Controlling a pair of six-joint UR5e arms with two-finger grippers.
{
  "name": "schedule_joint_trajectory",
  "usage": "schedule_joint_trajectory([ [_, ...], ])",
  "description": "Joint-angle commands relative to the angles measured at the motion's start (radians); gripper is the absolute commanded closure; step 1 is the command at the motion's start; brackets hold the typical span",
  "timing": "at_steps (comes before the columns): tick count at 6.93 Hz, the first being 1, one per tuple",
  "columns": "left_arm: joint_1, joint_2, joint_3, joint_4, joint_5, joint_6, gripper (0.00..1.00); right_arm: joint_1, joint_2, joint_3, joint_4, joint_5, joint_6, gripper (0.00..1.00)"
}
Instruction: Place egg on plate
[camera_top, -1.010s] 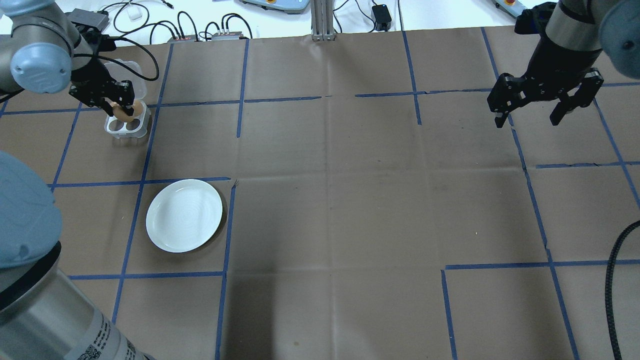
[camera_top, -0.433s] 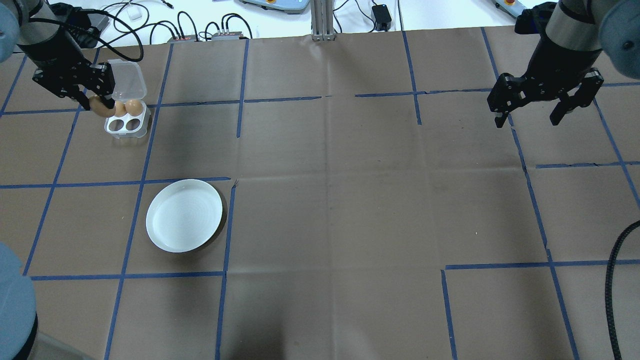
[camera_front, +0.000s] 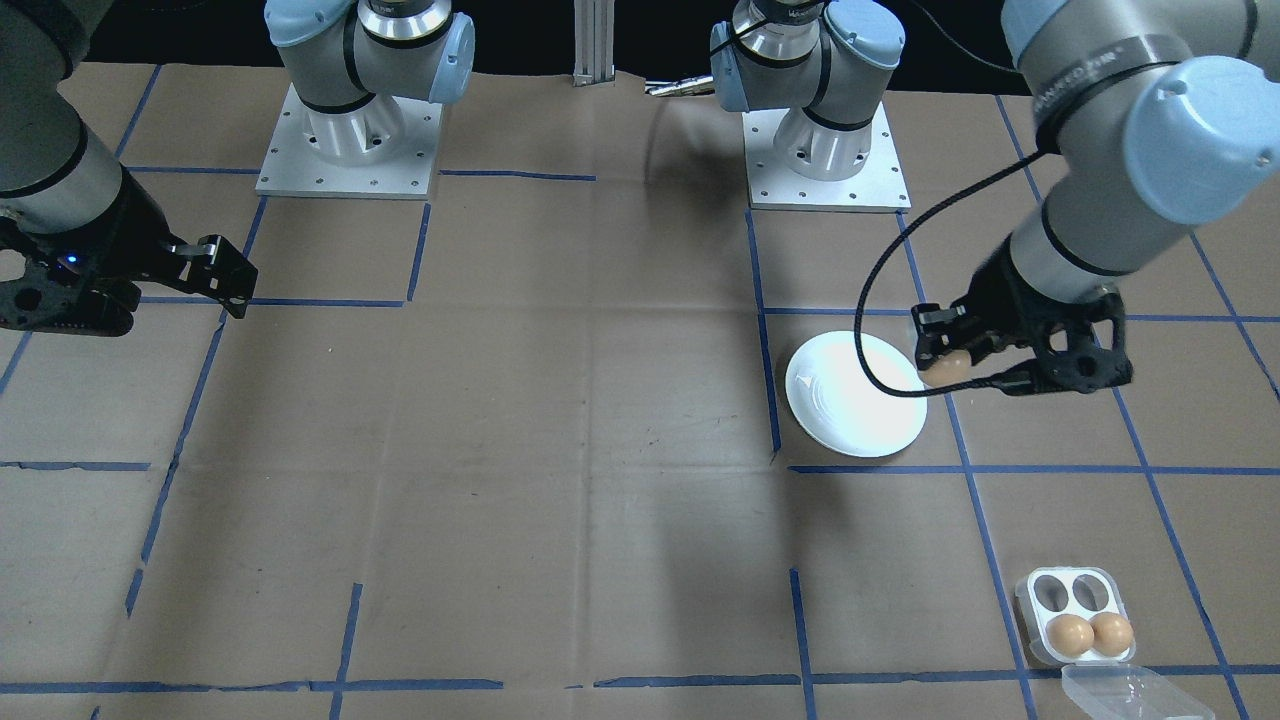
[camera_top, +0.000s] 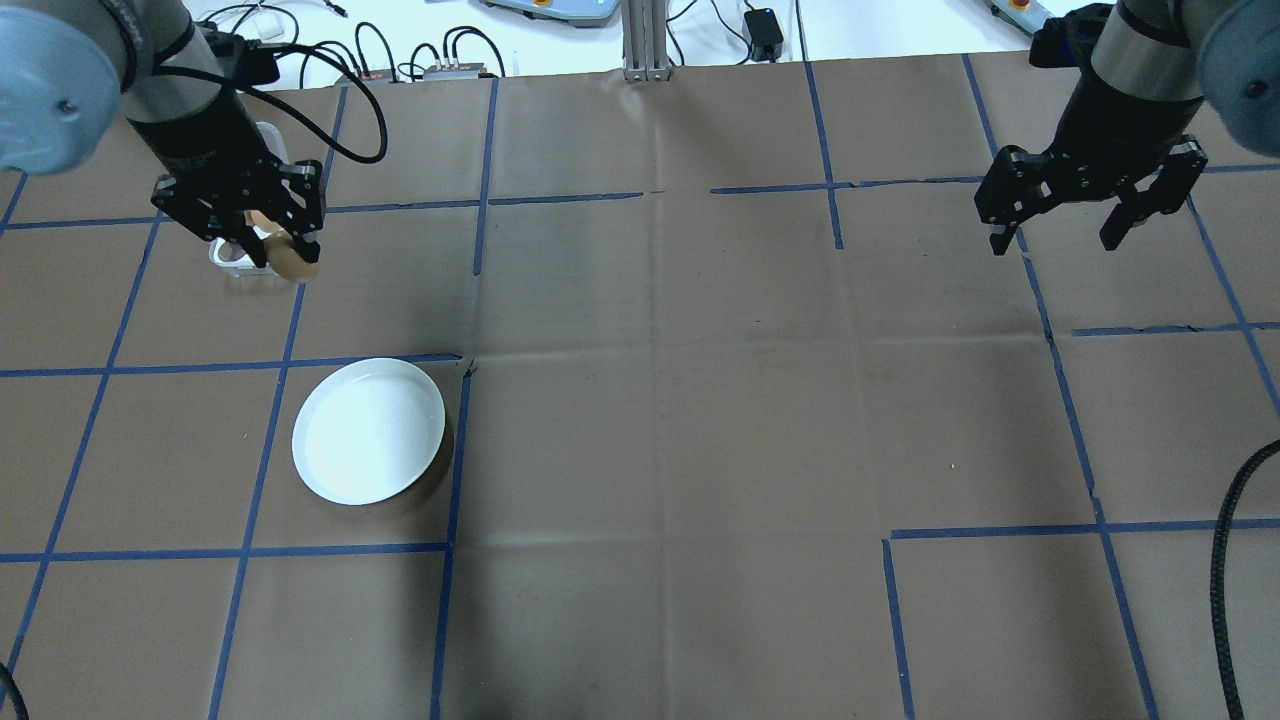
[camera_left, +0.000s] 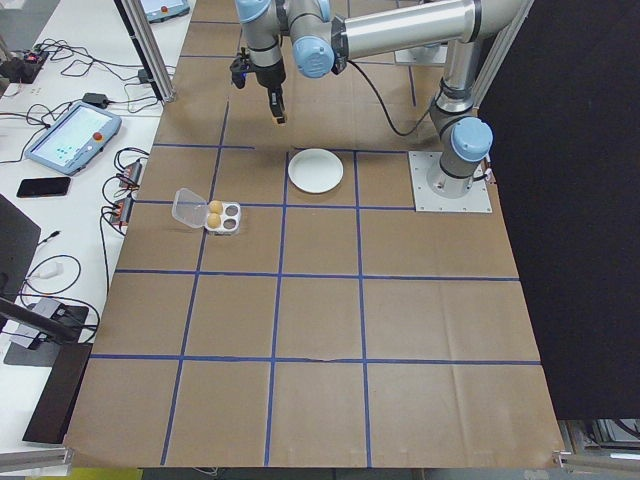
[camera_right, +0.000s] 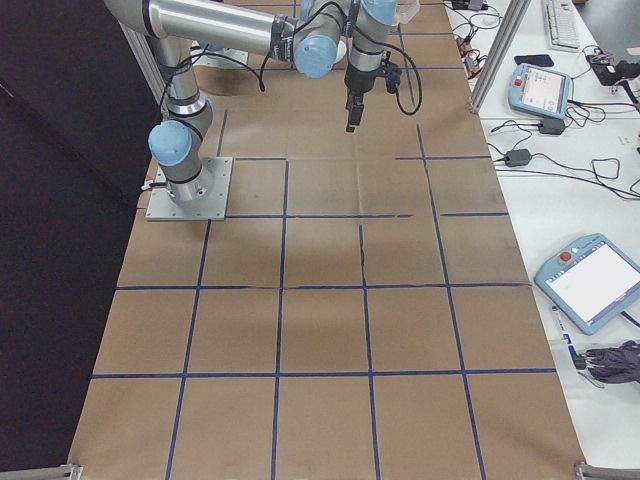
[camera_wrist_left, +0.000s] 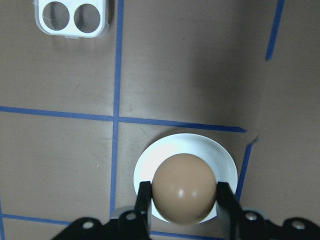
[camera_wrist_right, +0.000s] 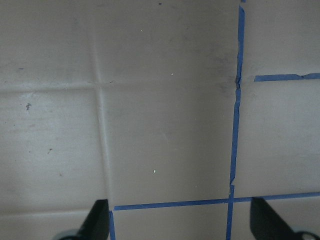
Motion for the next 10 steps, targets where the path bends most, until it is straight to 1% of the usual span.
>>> schedule_joint_trajectory([
  [1, -0.005, 0.049, -0.287, 0.246, 0.0, 0.013, 0.97, 0.0, 0.0, 0.0, -0.001, 0.0, 0.0, 0.0],
  [2, 0.004, 0.037, -0.394, 0.389, -0.001, 0.05, 0.97, 0.0, 0.0, 0.0, 0.0, 0.0, 0.0, 0.0],
  [3, 0.015, 0.0, -0.449, 0.468, 0.0, 0.094, 0.97, 0.0, 0.0, 0.0, 0.0, 0.0, 0.0, 0.0],
  [4, 0.026, -0.064, -0.463, 0.529, 0.0, 0.102, 0.97, 0.0, 0.0, 0.0, -0.001, 0.0, 0.0, 0.0],
  [5, 0.026, -0.093, -0.472, 0.562, 0.008, 0.096, 0.97, 0.0, 0.0, 0.0, 0.0, 0.0, 0.0, 0.0],
  [6, 0.026, -0.083, -0.484, 0.561, 0.012, 0.098, 0.97, 0.0, 0.0, 0.0, -0.001, 0.0, 0.0, 0.0],
  [7, 0.026, -0.074, -0.489, 0.555, 0.012, 0.101, 0.8, 0.0, 0.0, 0.0, 0.0, 0.0, 0.0, 0.0],
  [8, 0.026, -0.069, -0.485, 0.554, 0.015, 0.101, 0.09, 0.0, 0.0, 0.0, 0.0, 0.0, 0.0, 0.0],
  [9, 0.026, -0.048, -0.485, 0.551, 0.015, 0.102, 0.01, 0.0, 0.0, 0.0, -0.001, 0.0, 0.0, 0.0],
  [10, 0.026, -0.011, -0.478, 0.548, 0.015, 0.102, 0.01, 0.0, 0.0, 0.0, 0.0, 0.0, 0.0, 0.0],
])
